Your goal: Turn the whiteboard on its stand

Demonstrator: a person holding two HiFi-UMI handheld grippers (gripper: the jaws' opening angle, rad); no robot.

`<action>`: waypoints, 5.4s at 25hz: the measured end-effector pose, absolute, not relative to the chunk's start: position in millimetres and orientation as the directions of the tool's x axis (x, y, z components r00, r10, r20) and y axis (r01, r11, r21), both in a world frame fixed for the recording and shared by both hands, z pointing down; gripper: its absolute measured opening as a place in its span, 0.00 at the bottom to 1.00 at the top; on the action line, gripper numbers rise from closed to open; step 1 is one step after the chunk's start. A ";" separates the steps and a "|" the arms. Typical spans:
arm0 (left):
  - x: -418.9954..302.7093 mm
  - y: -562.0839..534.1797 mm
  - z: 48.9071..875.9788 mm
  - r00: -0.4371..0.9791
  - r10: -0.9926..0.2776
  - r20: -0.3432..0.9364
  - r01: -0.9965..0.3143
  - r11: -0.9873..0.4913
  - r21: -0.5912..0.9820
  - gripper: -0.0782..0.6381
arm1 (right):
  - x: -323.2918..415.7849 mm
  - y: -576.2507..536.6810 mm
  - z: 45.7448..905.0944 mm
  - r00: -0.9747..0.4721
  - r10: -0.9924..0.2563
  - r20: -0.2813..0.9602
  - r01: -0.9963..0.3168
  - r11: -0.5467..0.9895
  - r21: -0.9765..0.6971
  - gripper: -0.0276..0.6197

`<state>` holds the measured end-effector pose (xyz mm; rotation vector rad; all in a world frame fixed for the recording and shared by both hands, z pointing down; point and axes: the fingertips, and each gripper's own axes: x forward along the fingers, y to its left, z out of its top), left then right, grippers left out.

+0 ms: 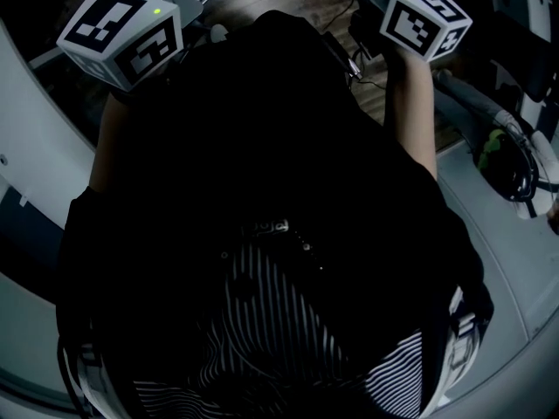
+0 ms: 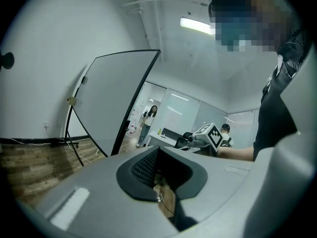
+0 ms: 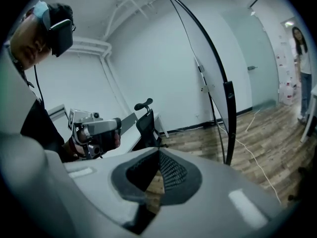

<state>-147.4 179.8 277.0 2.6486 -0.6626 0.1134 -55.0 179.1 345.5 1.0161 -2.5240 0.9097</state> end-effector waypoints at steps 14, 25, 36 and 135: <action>-165.2 150.3 299.9 0.858 -0.492 0.149 -0.509 -0.774 0.378 0.11 | -68.2 147.9 385.2 -0.760 -0.445 0.473 -0.647 0.588 -0.486 0.04; -144.5 118.0 296.0 0.841 -0.517 0.161 -0.538 -0.767 0.348 0.11 | -58.2 108.6 397.5 -0.791 -0.419 0.445 -0.610 0.595 -0.524 0.04; -145.6 87.7 305.6 0.810 -0.557 0.183 -0.585 -0.740 0.333 0.11 | -69.4 75.2 401.6 -0.830 -0.380 0.408 -0.555 0.641 -0.531 0.04; 54.0 -137.1 266.3 0.828 -0.490 0.274 -0.557 -0.776 0.295 0.10 | 125.0 -157.4 298.7 -0.476 -0.785 0.397 -0.879 0.442 -0.182 0.47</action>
